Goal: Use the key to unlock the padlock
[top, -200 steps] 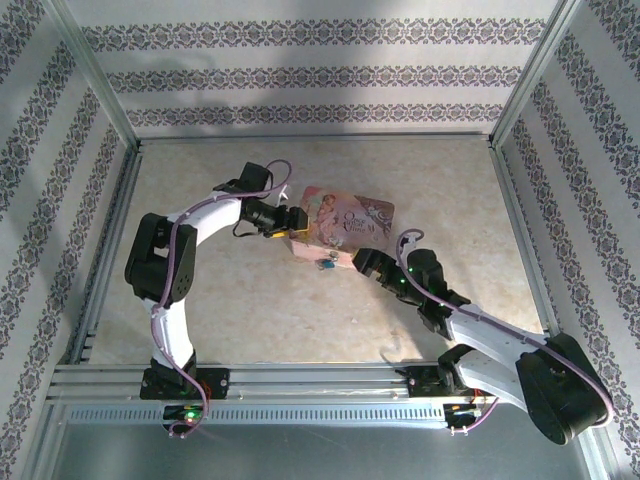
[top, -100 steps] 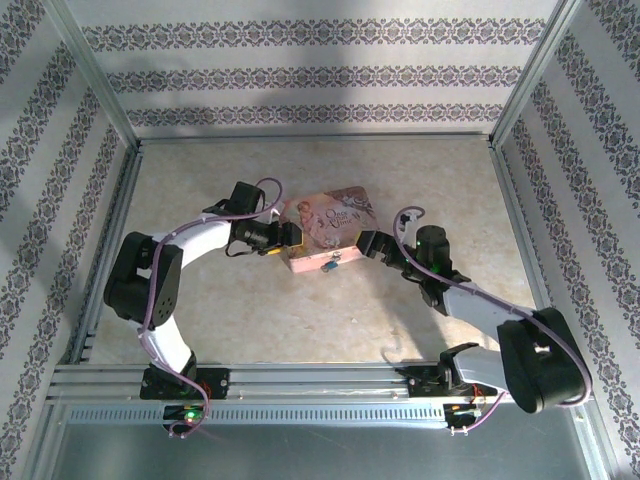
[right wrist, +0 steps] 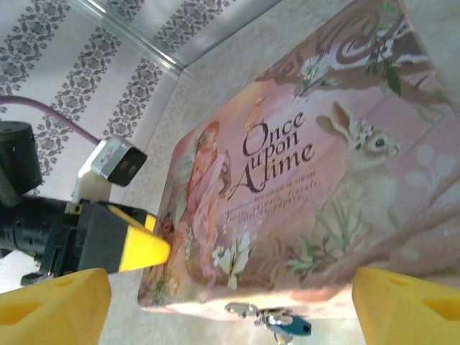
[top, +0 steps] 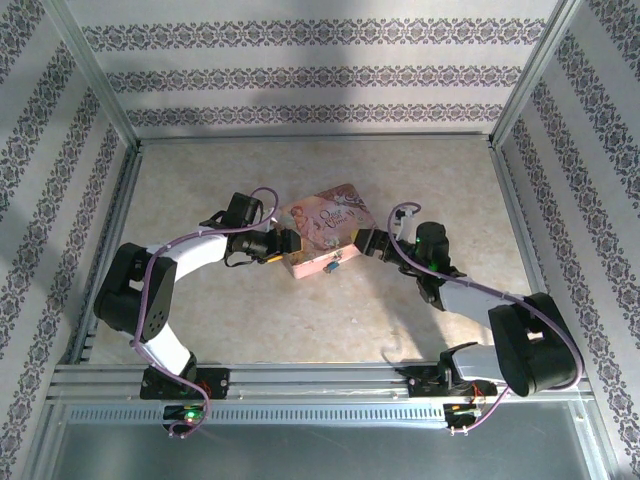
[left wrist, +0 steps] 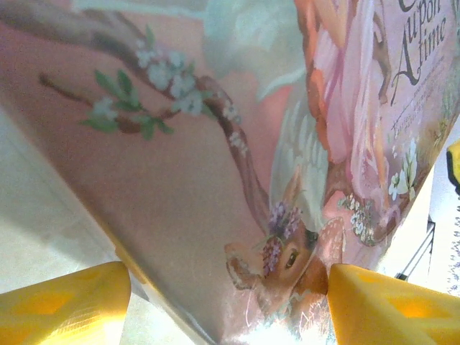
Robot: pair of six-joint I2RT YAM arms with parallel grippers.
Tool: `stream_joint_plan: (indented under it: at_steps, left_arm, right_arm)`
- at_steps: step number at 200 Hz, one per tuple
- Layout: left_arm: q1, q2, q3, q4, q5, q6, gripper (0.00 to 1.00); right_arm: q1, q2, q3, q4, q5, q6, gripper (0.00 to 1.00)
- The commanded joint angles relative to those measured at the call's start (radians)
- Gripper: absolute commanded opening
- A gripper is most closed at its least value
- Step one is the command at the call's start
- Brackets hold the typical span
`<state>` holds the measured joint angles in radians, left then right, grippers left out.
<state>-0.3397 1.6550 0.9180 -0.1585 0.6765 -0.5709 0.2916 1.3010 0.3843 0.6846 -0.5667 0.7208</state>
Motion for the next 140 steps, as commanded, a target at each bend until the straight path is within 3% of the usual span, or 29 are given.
stream_joint_plan:
  at_steps: [1, 42, 78, 140]
  left_arm:
    - [-0.016, -0.01, -0.036, -0.022, -0.044, -0.018, 0.71]
    - [-0.015, -0.029, -0.05, -0.021, -0.057, -0.021, 0.71]
    - [-0.016, -0.037, -0.056, -0.011, -0.055, -0.032, 0.71]
    - [-0.016, -0.041, -0.055, -0.02, -0.058, -0.024, 0.71]
  right_arm:
    - [0.011, -0.038, -0.035, 0.012, -0.052, -0.038, 0.84]
    - [0.123, 0.021, -0.071, 0.055, 0.007, -0.068, 0.8]
    - [0.196, 0.095, -0.07, 0.135, 0.131, -0.058, 0.76]
    - [0.248, 0.227, -0.047, 0.187, 0.202, -0.056, 0.74]
